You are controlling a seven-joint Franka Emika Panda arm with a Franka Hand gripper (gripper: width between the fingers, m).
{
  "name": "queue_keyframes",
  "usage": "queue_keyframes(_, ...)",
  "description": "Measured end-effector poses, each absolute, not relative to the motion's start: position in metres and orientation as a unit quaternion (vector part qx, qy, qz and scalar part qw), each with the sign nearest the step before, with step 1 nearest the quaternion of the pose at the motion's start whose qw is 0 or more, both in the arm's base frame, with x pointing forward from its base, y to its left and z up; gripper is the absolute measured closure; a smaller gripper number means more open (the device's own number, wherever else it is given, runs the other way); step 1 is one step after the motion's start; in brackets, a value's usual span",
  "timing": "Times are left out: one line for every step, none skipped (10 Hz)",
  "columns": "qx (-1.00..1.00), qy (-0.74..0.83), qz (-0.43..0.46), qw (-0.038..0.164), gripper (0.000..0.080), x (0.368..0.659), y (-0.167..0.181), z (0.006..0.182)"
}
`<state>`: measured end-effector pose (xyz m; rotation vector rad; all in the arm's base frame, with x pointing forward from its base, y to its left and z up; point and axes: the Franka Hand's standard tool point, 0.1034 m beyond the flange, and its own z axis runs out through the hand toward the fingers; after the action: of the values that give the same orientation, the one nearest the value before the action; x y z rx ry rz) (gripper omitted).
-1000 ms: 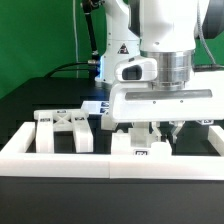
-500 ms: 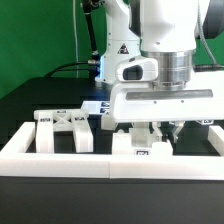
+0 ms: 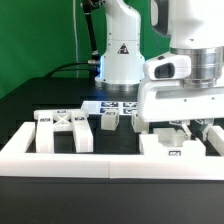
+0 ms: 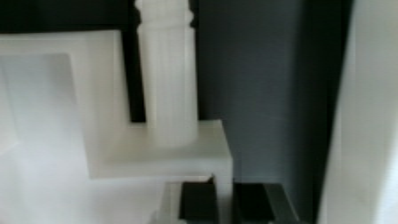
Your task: Assemble chair
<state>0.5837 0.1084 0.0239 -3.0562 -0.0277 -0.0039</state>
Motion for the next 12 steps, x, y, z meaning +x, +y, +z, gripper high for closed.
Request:
queue_keyframes(-0.999,-0.014,-0.003,0.044,0.0765,0.586,0.118,0.024)
queue_keyframes(-0.999,-0.020,-0.005,0.045,0.0765,0.588,0.126,0.024)
queue_keyframes(-0.999,-0.021,-0.006,0.045,0.0765,0.590,0.129,0.023)
queue_keyframes(-0.999,-0.017,-0.007,0.043,0.0765,0.591,0.129,0.023)
queue_keyframes(-0.999,-0.016,-0.007,0.042,0.0765,0.591,0.129,0.023)
queue_keyframes(-0.999,-0.016,-0.006,0.042,0.0765,0.591,0.129,0.023)
queue_keyframes(-0.999,-0.013,-0.006,0.039,0.0662,0.592,0.123,0.022)
queue_keyframes(-0.999,-0.009,-0.006,0.036,0.0519,0.593,0.116,0.022)
queue_keyframes(-0.999,-0.006,-0.006,0.033,0.0519,0.594,0.111,0.022)
queue_keyframes(-1.000,-0.003,-0.002,0.031,0.0337,0.593,0.106,0.025)
queue_keyframes(-1.000,-0.002,0.000,0.030,0.0218,0.594,0.104,0.031)
queue_keyframes(-1.000,-0.003,0.002,0.030,0.0218,0.595,0.105,0.037)
